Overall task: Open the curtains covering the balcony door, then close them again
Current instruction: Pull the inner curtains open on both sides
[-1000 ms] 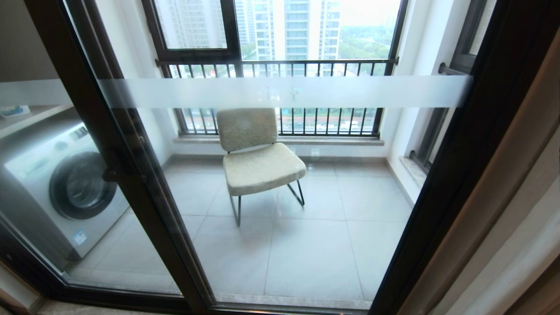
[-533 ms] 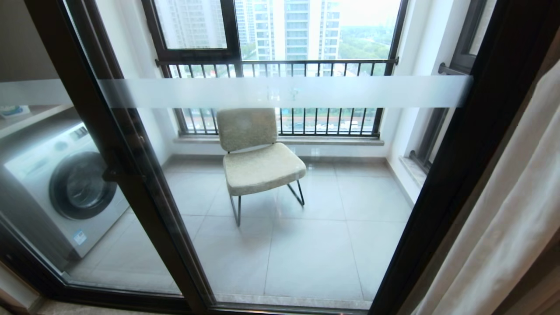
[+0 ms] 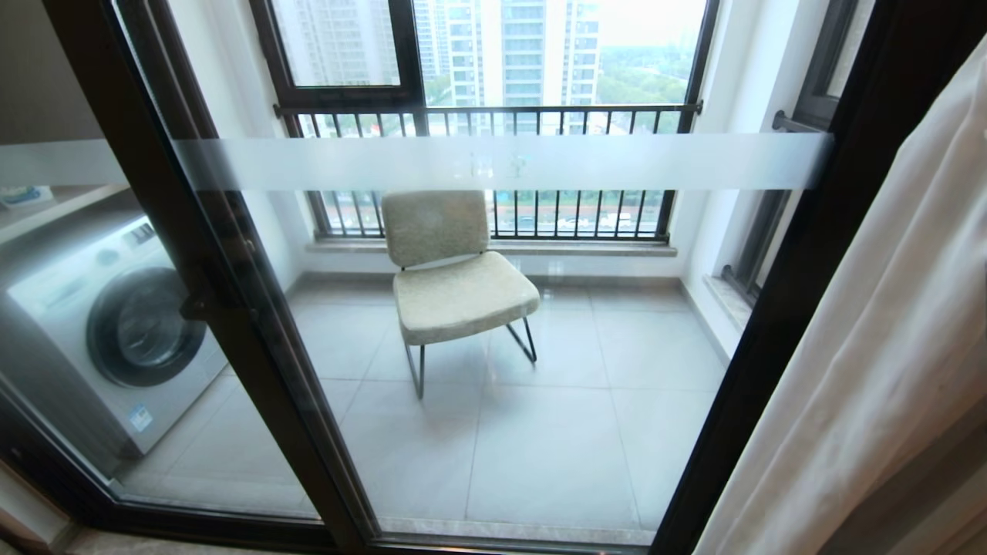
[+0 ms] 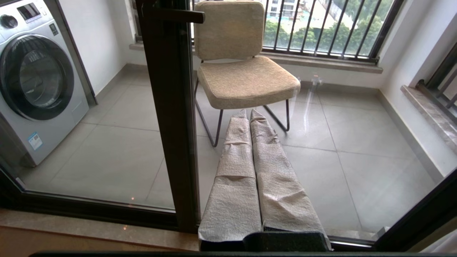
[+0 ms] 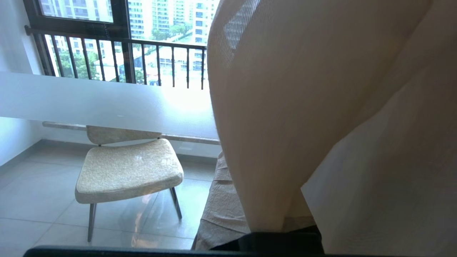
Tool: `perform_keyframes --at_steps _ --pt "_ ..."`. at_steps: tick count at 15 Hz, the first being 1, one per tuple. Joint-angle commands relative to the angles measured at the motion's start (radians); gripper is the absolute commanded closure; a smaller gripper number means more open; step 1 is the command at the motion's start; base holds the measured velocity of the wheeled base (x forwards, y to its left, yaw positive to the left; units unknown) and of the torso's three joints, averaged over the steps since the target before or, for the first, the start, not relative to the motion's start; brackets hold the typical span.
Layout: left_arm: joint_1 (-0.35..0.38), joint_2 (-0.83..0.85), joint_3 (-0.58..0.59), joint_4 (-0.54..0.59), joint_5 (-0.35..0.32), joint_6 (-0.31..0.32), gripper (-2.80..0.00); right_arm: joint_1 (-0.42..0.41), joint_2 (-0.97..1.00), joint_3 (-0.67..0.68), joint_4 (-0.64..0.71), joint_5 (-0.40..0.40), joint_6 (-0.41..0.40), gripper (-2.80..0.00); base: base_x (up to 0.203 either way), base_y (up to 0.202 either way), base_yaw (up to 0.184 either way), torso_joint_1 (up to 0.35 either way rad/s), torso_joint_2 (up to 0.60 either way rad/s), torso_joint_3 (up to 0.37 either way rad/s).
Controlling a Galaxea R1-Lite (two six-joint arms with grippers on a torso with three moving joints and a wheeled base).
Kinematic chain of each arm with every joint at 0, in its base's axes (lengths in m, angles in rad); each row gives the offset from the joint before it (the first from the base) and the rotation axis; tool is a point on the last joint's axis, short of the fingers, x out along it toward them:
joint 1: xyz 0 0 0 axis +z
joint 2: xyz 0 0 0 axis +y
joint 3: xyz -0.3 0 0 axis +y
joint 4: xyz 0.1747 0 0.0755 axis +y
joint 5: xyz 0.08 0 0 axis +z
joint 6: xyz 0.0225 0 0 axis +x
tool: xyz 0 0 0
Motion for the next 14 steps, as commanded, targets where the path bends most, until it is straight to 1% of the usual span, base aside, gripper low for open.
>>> perform_keyframes --at_steps 1,14 --pt "0.000 0.001 0.000 0.000 0.001 -0.001 0.00 0.001 -0.001 0.003 -0.004 0.001 0.000 0.00 0.000 0.000 0.000 0.000 0.00 0.000" --pt "0.000 0.000 0.000 0.000 0.001 -0.001 0.00 0.001 -0.017 0.015 -0.004 0.001 0.002 0.00 0.000 0.000 0.000 0.000 0.00 0.000"
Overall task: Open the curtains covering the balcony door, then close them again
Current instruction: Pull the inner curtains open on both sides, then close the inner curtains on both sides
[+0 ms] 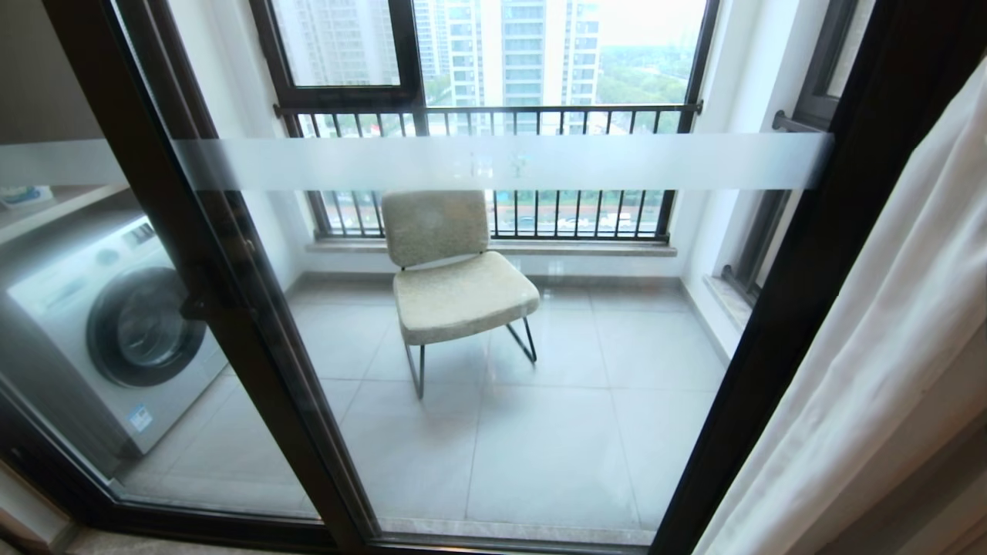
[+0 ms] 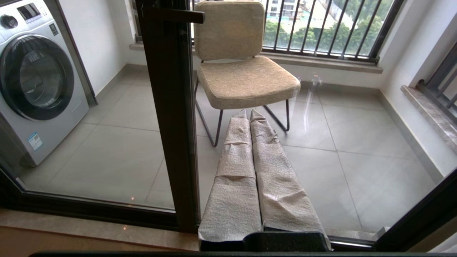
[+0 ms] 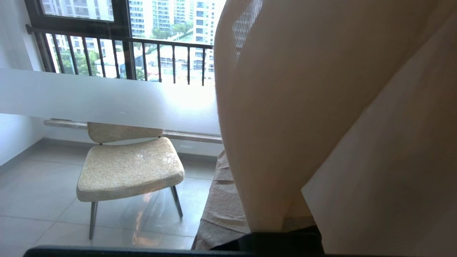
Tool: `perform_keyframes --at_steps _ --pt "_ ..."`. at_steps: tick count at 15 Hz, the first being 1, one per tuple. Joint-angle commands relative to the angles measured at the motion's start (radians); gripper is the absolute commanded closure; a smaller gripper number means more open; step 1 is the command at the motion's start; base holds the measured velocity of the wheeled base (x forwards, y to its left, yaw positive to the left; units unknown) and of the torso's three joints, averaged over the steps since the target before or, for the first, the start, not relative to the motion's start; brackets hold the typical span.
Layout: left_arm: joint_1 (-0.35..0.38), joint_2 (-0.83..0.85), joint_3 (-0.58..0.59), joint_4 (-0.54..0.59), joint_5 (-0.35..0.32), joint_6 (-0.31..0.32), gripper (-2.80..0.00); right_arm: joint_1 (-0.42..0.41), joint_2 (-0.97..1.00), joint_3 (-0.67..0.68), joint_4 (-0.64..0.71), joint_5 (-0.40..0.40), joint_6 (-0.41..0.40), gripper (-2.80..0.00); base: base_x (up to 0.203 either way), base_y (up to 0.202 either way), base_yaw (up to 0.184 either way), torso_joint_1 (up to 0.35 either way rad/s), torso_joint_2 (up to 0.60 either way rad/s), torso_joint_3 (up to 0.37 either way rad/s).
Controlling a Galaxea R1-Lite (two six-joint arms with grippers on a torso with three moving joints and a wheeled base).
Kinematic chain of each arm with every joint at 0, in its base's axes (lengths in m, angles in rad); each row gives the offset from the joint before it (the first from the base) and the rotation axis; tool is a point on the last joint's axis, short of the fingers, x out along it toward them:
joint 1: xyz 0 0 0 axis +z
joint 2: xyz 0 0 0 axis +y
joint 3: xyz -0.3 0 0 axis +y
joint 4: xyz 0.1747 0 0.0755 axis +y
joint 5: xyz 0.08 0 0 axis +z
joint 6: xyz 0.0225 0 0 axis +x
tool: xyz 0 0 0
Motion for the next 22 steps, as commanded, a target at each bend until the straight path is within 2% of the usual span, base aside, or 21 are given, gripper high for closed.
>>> perform_keyframes --at_steps 1,8,13,22 --pt "0.000 0.001 0.000 0.000 0.001 -0.001 0.00 -0.001 -0.004 -0.002 -0.005 0.000 0.001 0.00 0.000 0.000 0.000 0.000 0.00 0.000" --pt "0.000 0.000 0.000 0.000 0.001 -0.001 0.00 -0.001 -0.019 0.001 -0.002 -0.001 0.002 0.00 0.000 0.000 0.000 0.000 0.00 0.000" --pt "0.001 0.000 0.000 0.000 0.001 -0.002 0.00 -0.001 -0.063 0.053 0.000 -0.001 0.002 0.00 0.000 0.000 0.000 0.000 0.00 0.000" --pt "0.000 0.000 0.000 0.000 0.001 -0.002 0.00 0.011 -0.060 0.043 0.004 0.004 0.002 0.00 0.001 0.178 0.000 0.003 0.00 0.002"
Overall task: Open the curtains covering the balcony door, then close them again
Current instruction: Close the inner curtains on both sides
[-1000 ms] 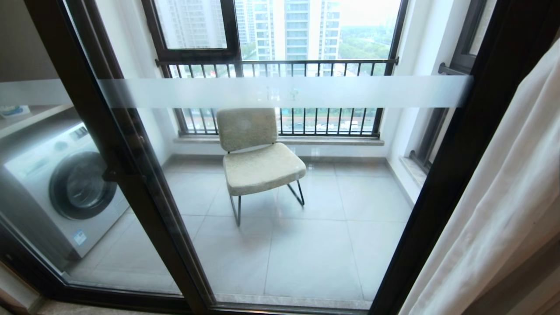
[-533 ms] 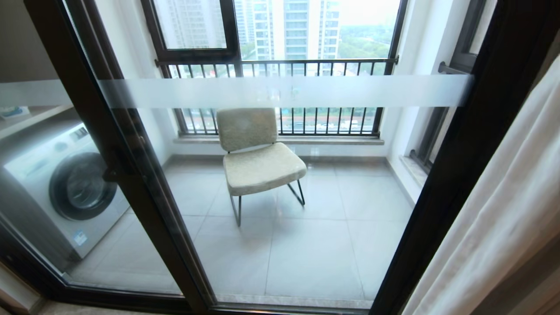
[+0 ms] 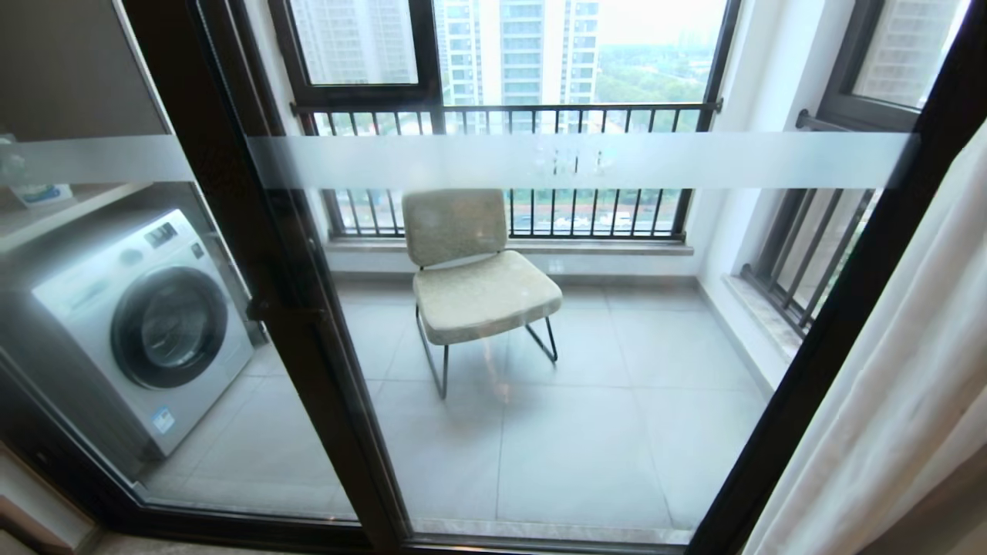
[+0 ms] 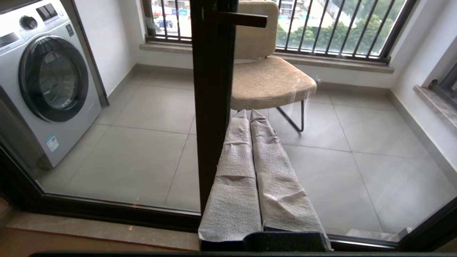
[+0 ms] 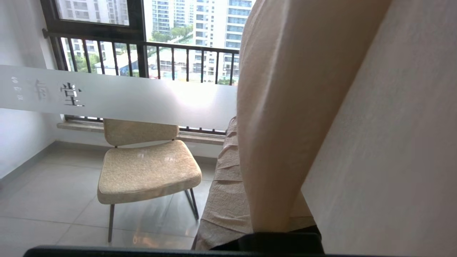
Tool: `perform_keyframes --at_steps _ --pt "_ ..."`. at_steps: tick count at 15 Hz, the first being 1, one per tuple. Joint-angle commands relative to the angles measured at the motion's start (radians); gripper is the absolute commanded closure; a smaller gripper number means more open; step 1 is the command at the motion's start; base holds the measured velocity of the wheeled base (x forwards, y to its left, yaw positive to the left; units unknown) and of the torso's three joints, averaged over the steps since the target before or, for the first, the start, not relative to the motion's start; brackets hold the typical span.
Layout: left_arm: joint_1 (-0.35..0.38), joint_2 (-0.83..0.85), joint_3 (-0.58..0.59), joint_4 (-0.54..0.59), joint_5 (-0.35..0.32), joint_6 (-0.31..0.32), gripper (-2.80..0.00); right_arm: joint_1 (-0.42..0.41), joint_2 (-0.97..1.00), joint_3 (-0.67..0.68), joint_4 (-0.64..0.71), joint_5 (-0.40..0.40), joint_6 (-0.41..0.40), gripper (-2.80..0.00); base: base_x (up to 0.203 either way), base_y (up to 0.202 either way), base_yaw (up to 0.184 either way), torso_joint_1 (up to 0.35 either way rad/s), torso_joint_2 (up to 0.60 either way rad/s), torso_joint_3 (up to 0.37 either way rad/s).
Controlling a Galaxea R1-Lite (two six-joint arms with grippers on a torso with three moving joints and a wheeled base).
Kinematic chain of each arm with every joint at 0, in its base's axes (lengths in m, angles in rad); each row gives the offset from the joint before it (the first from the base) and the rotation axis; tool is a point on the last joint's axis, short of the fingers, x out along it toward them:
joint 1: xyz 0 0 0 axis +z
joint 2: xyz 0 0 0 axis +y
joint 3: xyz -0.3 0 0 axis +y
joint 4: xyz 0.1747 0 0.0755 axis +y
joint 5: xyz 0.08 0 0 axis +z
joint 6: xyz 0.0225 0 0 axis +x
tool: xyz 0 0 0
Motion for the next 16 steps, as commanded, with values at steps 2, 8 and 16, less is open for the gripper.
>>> perform_keyframes --at_steps 2,8,16 --pt "0.000 0.001 0.000 0.000 0.000 -0.001 0.00 0.031 0.009 -0.008 -0.003 0.000 -0.016 0.00 0.000 0.197 0.002 0.001 0.00 0.003" --pt "0.000 0.000 0.000 0.001 0.000 -0.001 0.00 0.089 0.069 -0.071 -0.004 -0.005 -0.043 0.00 0.000 0.185 0.000 0.001 0.00 0.003" --pt "0.000 0.000 0.000 0.000 0.002 -0.001 0.00 0.121 0.140 -0.148 -0.009 -0.005 -0.069 0.00 0.000 0.196 0.001 0.002 0.00 0.001"
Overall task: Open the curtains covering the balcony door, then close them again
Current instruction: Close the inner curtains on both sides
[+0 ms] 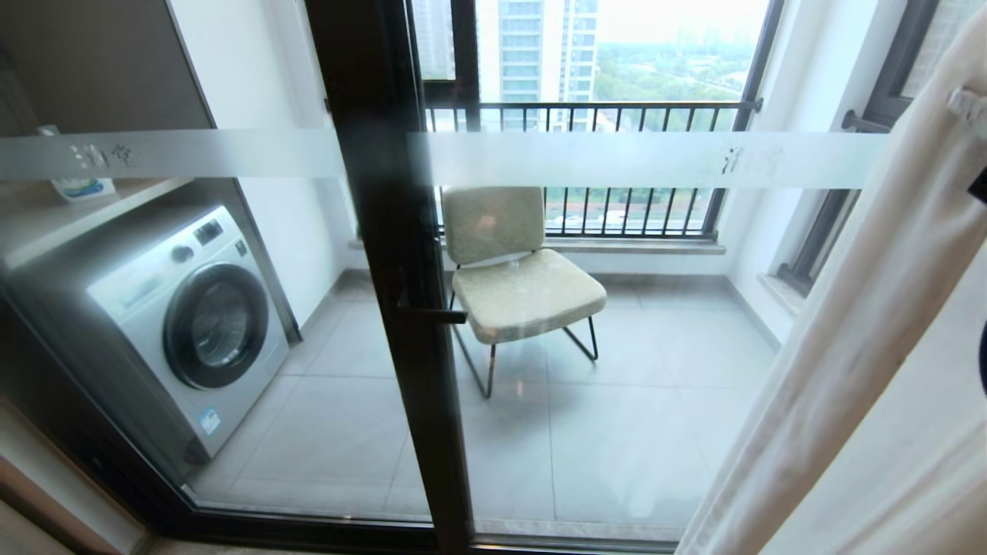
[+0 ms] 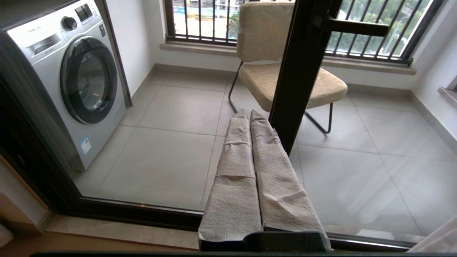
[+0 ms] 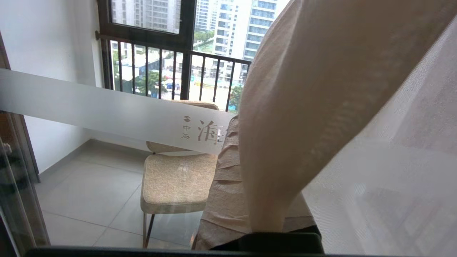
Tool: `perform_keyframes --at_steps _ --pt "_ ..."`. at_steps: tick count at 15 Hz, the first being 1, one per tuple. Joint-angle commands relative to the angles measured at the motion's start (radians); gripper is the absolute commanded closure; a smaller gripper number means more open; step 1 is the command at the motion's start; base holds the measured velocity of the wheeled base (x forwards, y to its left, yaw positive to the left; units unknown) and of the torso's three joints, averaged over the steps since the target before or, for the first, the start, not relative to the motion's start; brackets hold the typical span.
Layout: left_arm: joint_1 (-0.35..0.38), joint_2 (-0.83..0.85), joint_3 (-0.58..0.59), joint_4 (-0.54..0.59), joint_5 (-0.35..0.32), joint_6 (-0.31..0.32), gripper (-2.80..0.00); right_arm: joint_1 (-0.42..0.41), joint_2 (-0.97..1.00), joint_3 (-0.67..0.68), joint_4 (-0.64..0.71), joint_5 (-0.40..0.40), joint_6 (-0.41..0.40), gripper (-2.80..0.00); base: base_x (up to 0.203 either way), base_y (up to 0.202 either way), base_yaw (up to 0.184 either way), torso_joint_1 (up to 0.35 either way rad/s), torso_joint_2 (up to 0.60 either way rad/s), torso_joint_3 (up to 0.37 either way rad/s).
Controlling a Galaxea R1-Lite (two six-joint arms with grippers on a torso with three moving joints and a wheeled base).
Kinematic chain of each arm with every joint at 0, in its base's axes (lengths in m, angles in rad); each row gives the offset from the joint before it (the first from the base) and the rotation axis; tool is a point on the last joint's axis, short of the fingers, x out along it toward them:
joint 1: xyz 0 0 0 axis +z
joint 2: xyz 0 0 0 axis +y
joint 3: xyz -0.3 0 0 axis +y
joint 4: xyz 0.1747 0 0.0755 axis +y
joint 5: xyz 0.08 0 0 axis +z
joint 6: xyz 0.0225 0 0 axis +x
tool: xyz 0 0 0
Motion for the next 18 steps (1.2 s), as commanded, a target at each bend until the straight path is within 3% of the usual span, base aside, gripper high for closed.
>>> perform_keyframes --at_steps 1,18 --pt "0.000 0.000 0.000 0.000 0.000 -0.001 0.00 0.010 0.016 -0.002 -0.003 0.001 -0.003 0.00 0.000 0.188 -0.001 -0.002 0.00 0.002" --pt "0.000 0.001 0.000 0.000 0.000 -0.001 0.00 0.050 0.067 -0.037 -0.006 -0.002 -0.006 0.00 0.000 0.192 0.000 0.001 0.00 0.002"
